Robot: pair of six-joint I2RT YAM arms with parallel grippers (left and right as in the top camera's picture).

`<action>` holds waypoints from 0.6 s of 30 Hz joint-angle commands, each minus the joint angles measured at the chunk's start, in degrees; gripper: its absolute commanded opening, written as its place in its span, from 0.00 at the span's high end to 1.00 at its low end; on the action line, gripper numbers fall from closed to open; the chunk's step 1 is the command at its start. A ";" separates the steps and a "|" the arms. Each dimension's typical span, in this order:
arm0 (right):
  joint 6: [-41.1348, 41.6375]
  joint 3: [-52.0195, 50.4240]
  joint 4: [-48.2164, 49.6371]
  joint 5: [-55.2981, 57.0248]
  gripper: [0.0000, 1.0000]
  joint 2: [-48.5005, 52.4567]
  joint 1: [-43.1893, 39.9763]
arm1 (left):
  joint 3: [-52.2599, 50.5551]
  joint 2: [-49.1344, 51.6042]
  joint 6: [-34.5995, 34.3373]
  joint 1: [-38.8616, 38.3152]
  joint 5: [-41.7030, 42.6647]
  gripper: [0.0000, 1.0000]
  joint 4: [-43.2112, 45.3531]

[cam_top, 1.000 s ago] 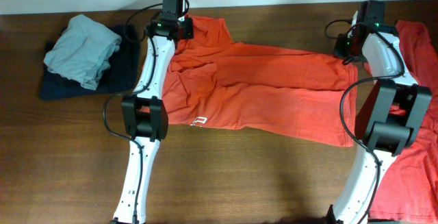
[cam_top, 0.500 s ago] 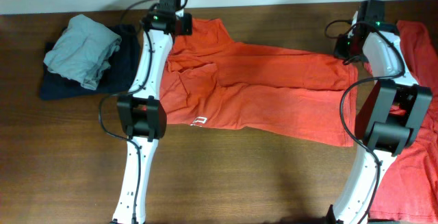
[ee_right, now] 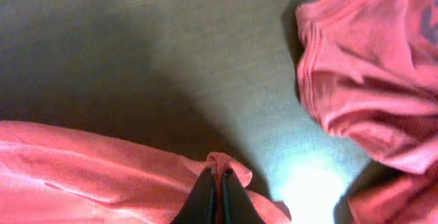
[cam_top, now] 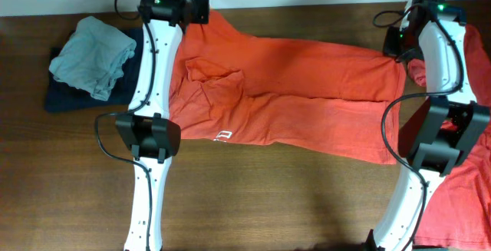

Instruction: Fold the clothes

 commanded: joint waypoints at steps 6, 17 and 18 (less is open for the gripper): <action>0.22 1.46 -7.56 -1.05 0.96 -6.99 0.26 | 0.11 -5.97 2.16 2.23 0.42 0.99 -10.69; 0.24 1.42 -19.41 -2.95 0.96 -7.48 0.26 | 0.11 -6.71 2.08 2.78 0.61 0.99 -24.76; 0.26 1.42 -20.02 -2.97 0.96 -7.48 0.26 | 0.11 -6.71 2.05 2.78 0.61 0.99 -25.62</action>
